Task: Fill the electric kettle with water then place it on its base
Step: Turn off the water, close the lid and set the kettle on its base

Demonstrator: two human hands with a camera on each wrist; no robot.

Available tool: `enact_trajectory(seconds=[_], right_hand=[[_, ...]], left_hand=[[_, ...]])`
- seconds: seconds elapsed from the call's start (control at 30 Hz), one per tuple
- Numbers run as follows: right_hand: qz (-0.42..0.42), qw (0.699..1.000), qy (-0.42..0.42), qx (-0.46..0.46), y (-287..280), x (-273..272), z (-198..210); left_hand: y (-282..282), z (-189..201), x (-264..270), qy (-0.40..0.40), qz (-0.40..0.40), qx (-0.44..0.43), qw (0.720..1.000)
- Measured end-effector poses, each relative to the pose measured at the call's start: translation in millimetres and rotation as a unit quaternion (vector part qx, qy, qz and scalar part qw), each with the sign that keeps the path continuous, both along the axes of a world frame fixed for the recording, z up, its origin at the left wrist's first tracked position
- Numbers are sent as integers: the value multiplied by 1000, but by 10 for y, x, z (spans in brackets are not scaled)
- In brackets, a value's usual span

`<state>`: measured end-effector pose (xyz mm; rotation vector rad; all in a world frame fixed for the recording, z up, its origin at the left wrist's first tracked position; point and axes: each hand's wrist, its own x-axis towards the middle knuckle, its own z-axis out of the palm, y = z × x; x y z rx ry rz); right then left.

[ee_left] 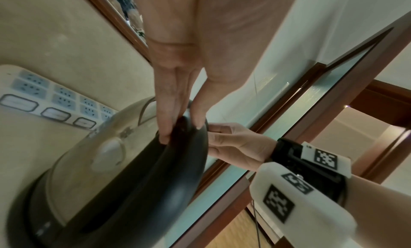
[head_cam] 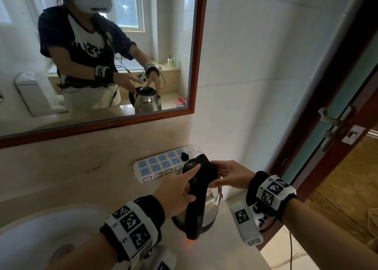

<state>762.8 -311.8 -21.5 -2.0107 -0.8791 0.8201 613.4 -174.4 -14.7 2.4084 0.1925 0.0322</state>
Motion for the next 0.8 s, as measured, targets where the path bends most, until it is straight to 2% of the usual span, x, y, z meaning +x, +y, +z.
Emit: enact_trajectory(seconds=[0.27,0.4,0.53,0.6,0.7,0.8], right_hand=[[60,997,52,-24,11,143,47],[55,998,15,-38,-38,120,33],[34,994,-62,-78,-230,0,-171],[14,988,-87,-130,-371,-133,-265],[-16,958,-129,-257,-573,-482,-521],[24,943,-126,-308,-659,-896,-898]], left_hand=[[-36,-16,7,-3,3,-65,998],[41,10,21,-4,-3,-63,998],[125,37,48,-4,-31,-11,999],[160,27,49,-16,-50,30,998],[174,-31,-4,-12,-79,85,993],[163,-102,-74,14,-107,150,983]])
